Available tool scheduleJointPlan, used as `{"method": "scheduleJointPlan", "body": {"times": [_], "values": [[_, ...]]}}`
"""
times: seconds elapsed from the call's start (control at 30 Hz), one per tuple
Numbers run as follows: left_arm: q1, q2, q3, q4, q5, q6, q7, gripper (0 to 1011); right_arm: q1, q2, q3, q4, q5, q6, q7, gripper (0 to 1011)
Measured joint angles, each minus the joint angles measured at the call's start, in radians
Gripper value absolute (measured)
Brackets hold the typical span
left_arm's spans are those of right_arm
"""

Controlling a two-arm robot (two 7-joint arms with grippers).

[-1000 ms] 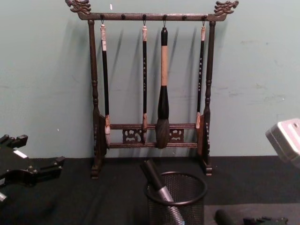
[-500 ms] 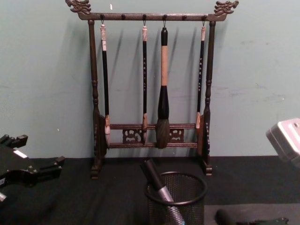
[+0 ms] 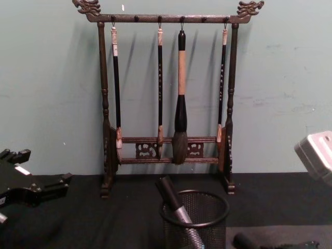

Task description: Pick up the water-based marker from the table and place it into the pen holder.

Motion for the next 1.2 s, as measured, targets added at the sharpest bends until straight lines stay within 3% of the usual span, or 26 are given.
{"method": "scheduleJointPlan", "body": {"times": [0.4,0.87,0.93,1.03,1.2], "values": [[0.0,0.0,0.0,0.0,0.0,0.0,0.0,1009,-0.012,-0.002,0.018,-0.01,0.038,-0.051,0.023,229],[0.0,0.0,0.0,0.0,0.0,0.0,0.0,1009,-0.035,0.011,0.03,-0.026,0.107,-0.215,0.036,230],[0.0,0.0,0.0,0.0,0.0,0.0,0.0,1009,-0.038,0.014,0.028,-0.026,0.107,-0.244,0.036,229],[0.0,0.0,0.0,0.0,0.0,0.0,0.0,1009,-0.044,0.022,0.014,-0.022,0.075,-0.332,0.015,229],[0.0,0.0,0.0,0.0,0.0,0.0,0.0,1009,-0.045,0.021,0.011,-0.011,0.049,-0.391,-0.004,230]]}}
